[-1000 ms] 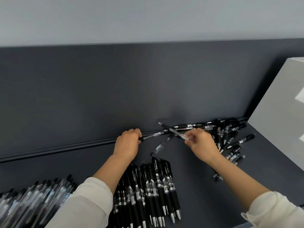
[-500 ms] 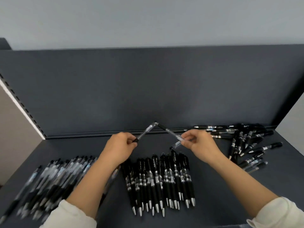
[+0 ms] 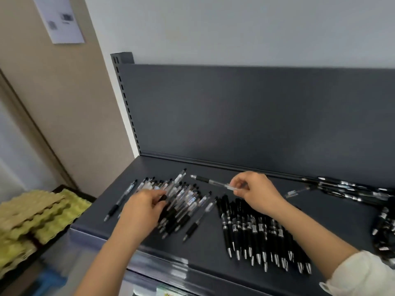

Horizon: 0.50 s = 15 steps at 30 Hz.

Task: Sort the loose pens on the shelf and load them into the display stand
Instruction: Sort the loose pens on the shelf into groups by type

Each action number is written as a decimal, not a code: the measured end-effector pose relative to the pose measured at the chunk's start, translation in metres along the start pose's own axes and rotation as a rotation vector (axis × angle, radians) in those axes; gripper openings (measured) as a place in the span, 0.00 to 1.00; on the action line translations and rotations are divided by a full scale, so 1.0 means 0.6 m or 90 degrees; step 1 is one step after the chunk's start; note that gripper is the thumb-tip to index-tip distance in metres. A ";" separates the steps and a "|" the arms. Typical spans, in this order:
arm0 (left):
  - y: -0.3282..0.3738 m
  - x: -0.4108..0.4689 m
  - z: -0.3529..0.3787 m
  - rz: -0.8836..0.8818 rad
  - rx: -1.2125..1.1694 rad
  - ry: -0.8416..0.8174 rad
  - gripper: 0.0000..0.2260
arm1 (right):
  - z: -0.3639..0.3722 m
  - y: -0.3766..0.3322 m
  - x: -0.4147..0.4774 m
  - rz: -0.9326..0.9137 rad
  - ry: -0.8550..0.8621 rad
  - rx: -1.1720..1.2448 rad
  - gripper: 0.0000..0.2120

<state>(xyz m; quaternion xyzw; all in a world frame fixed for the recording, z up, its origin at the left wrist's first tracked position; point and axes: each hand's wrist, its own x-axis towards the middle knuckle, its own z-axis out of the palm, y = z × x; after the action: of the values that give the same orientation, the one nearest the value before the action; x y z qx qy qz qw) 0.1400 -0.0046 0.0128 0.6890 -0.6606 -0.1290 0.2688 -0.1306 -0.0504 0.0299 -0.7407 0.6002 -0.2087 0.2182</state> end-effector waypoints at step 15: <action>-0.049 -0.008 0.014 0.046 0.043 0.043 0.11 | 0.037 -0.048 0.048 -0.126 -0.004 -0.186 0.06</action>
<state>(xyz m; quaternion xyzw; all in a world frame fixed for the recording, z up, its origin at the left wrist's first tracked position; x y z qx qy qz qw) 0.1596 -0.0018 -0.0106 0.6775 -0.6793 -0.0736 0.2723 -0.0894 -0.0715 0.0296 -0.8208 0.5472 -0.1375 0.0889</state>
